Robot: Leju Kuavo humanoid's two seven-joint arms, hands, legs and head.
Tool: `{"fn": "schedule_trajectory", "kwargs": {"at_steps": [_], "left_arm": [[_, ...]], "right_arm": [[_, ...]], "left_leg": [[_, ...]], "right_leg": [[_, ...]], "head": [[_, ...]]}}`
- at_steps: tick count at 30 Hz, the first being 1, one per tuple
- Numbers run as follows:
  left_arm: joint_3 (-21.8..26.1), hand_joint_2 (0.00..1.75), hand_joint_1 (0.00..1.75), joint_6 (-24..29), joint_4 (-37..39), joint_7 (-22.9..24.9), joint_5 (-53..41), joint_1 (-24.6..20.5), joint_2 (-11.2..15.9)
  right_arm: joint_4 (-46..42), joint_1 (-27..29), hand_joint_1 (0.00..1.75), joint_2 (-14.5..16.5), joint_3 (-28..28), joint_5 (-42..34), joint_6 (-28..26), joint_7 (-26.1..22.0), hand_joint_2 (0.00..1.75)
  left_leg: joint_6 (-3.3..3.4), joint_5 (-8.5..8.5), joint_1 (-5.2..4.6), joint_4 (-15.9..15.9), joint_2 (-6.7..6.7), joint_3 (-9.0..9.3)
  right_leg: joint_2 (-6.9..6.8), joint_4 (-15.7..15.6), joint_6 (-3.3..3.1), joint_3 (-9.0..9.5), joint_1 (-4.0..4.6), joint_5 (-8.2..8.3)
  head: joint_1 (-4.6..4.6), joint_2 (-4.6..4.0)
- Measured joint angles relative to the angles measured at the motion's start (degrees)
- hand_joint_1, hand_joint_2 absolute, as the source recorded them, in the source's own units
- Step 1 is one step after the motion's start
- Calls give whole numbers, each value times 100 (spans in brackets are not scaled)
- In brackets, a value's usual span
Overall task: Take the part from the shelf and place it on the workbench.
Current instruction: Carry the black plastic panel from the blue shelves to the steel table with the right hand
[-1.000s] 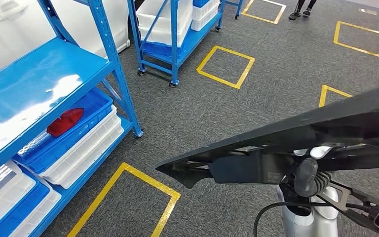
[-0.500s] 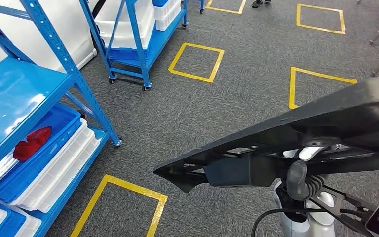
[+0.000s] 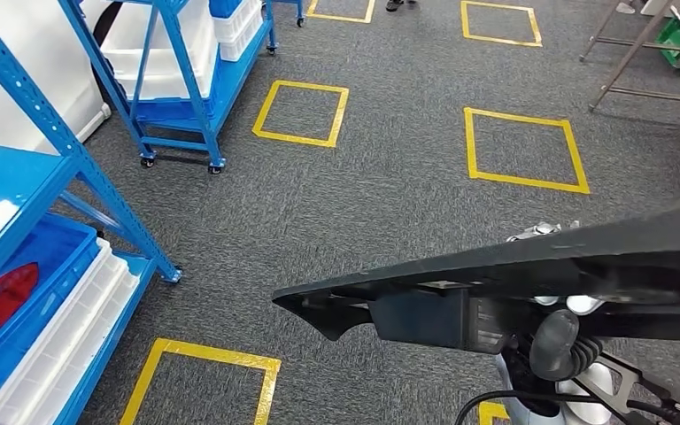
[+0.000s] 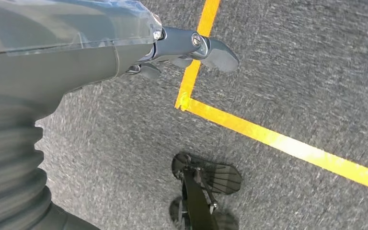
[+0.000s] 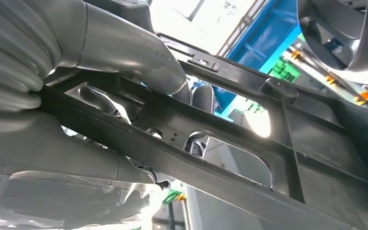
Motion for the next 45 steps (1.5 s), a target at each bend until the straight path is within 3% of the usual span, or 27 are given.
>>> {"fn": "schedule_trajectory", "kwargs": {"at_steps": [1,2,3,6,8,10,11,13,14,16,17,18,19,21,23,25,26,28,30,32,33,35,37,39,41,43,45], "left_arm": [[1,175,0,-3,0,0,7,8,-2],[1,175,0,-5,0,0,15,11,-5],[2,175,0,-5,0,0,24,8,-8],[2,175,0,-7,0,-6,44,-7,-21],[1,175,0,-12,0,-23,46,-16,-29],[1,175,0,-20,0,-43,45,-35,-44],[1,175,0,-23,0,-50,45,-46,-52],[0,175,0,-21,0,-59,46,-55,-66],[1,175,0,-15,0,-57,47,-47,-70],[2,175,0,10,0,-40,48,-18,-73],[2,175,0,26,0,-26,48,-8,-74],[2,175,0,44,0,-8,49,-4,-75],[2,175,0,63,0,14,50,-4,-76],[3,175,0,99,0,57,56,-5,-78],[5,175,0,118,0,74,63,-7,-79],[6,175,0,118,0,70,72,-22,-85],[6,175,0,116,0,64,76,-36,-92],[6,175,0,110,0,50,82,-51,-105],[8,175,0,101,0,41,87,-36,-105],[13,175,0,86,0,35,97,-22,-106],[17,175,0,77,0,29,102,-26,-107],[24,175,0,62,0,17,109,-43,-114],[30,175,0,56,0,-1,118,-53,-123],[37,175,0,56,0,-27,138,-56,-130],[40,175,0,56,0,-49,154,-67,-132],[42,175,0,52,0,-61,160,-74,-134],[54,175,0,55,0,-52,164,-54,-130]], "right_arm": [[1,3,175,-7,16,-12,-6,1,175],[2,4,175,-13,28,-30,-4,1,175],[4,1,175,-18,35,-52,4,1,175],[21,-46,175,-22,53,-103,54,1,175],[46,-95,175,-23,73,-109,81,2,175],[75,-119,175,-23,89,-107,83,3,175],[87,-131,175,-23,97,-105,79,3,175],[110,-174,175,-20,131,-101,72,2,175],[124,-192,175,-17,155,-98,67,2,175],[157,-206,175,-13,211,-74,50,3,175],[177,-207,175,-13,241,-59,28,4,175],[197,-210,175,-13,274,-43,3,5,175],[218,-218,175,-12,310,-31,-24,5,175],[258,-244,175,-11,380,-16,-67,5,175],[298,-273,175,-11,432,-11,-102,6,175],[330,-286,175,-12,459,-11,-132,7,175],[341,-291,175,-13,465,-11,-144,6,175],[359,-326,175,-15,477,-13,-169,5,175],[385,-358,175,-18,496,-19,-193,4,175],[430,-362,175,-22,516,-41,-206,4,175],[454,-364,175,-24,527,-59,-209,4,175],[496,-381,175,-26,554,-95,-211,4,175],[529,-432,175,-26,587,-133,-208,4,175],[565,-487,175,-27,622,-185,-204,3,175],[598,-508,175,-27,639,-215,-203,4,175],[628,-540,175,-26,656,-232,-206,3,175],[667,-576,175,-26,686,-268,-207,2,175]], "left_leg": [[2,-9,-8,1,72,0],[-1,-19,-12,3,142,3],[-8,-30,-14,3,208,12],[-58,-80,-29,5,368,69],[-114,-113,-45,5,456,95],[-174,-143,-48,-3,541,122],[-201,-180,-38,30,495,125],[-239,-415,-16,400,237,-25],[-249,-606,-4,776,80,-199],[-262,-903,-1,1554,-36,-604],[-265,-895,-1,1719,-45,-715],[-262,-756,0,1630,-53,-707],[-257,-524,4,1317,-90,-592],[-245,-108,26,497,-317,-262],[-223,0,36,117,-491,-105],[-172,-2,24,90,-425,-87],[-136,14,23,66,-364,-75],[-65,39,26,13,-227,-50],[-25,34,6,1,-81,-46],[-16,18,-10,3,72,-47],[-18,10,-14,4,145,-43],[-36,-13,-19,5,272,-16],[-78,-43,-41,9,373,18],[-132,-72,-57,8,473,45],[-194,-106,-48,8,546,84],[-246,-274,-28,237,361,20],[-273,-624,-9,922,70,-296]], "right_leg": [[-46,301,11,-162,-17,-89],[-68,390,17,-218,-30,-64],[-93,239,16,-146,-38,68],[-361,-973,-45,485,2,571],[-440,-1306,-100,648,52,624],[-312,-1324,-147,646,54,635],[-255,-1350,-173,660,41,648],[-147,-1397,-236,694,10,674],[-89,-1402,-257,698,13,676],[54,-1395,-279,698,22,672],[133,-1389,-280,702,25,669],[214,-1379,-274,711,25,663],[295,-1366,-263,724,21,653],[437,-1321,-226,731,14,620],[560,-1286,-167,691,1,613],[669,-1291,-92,653,-17,631],[619,-1270,-61,639,-19,616],[308,-961,-4,490,-3,423],[1,-234,44,123,-17,67],[-61,347,74,-190,-43,-101],[-75,340,78,-195,-48,-32],[-189,-321,52,150,-38,337],[-434,-1075,-26,548,20,586],[-511,-1313,-100,654,75,608],[-371,-1355,-156,668,65,632],[-244,-1422,-224,720,26,667],[-115,-1443,-269,743,11,682]], "head": [[1,0],[1,0],[1,0],[1,0],[1,0],[0,0],[-1,0],[-2,0],[-2,0],[-2,0],[-2,0],[-2,0],[-2,0],[-1,0],[-1,0],[-2,0],[-1,0],[0,0],[1,0],[1,0],[1,0],[1,0],[1,0],[1,0],[1,0],[-1,0],[-2,0]]}}
